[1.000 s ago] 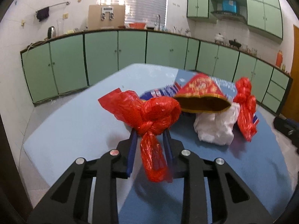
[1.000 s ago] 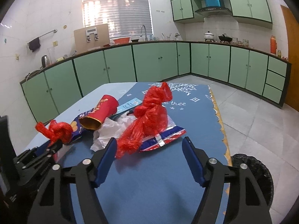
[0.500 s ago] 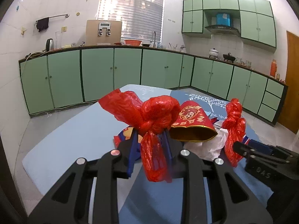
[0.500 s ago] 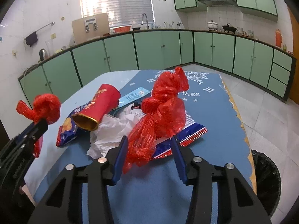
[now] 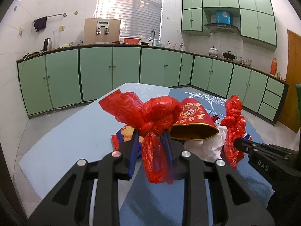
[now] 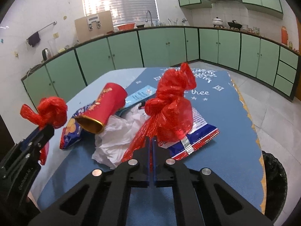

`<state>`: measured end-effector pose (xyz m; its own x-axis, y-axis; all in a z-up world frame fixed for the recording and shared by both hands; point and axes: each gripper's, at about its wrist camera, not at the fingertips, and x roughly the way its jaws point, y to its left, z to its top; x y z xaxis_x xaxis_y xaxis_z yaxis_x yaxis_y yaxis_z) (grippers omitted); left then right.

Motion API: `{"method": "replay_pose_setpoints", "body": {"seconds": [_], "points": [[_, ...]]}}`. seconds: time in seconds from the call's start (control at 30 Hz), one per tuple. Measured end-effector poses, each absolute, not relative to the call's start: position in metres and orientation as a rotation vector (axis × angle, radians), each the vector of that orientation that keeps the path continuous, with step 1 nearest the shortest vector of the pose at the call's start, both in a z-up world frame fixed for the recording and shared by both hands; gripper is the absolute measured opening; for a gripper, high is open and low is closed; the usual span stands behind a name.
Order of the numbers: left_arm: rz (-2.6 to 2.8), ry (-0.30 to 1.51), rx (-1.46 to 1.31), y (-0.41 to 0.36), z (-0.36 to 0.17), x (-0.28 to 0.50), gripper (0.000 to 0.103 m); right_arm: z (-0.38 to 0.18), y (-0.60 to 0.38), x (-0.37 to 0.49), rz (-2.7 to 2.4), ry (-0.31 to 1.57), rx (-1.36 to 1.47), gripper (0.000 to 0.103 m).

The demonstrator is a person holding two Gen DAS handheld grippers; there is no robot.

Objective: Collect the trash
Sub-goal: 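Grasp a red plastic bag with the left tool while the right tool grasps another red bag, then carry both red bags over the black bin and open both tools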

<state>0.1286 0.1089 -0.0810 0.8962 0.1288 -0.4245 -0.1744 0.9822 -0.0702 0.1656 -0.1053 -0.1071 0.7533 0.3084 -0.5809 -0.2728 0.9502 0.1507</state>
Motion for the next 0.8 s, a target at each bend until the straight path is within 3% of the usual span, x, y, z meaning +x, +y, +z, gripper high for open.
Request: {"method": "replay_pose_setpoints", "body": {"seconds": [0.4,0.8], "points": [[0.105,0.359,-0.102,0.088,-0.053,0.116,0.024,-0.053,-0.147,0.129,0.327,0.488,0.102,0.001],[-0.138,0.353,-0.085,-0.005,-0.038,0.106,0.024,-0.027,-0.245,0.090,0.198,0.431,0.148,0.001]]}}
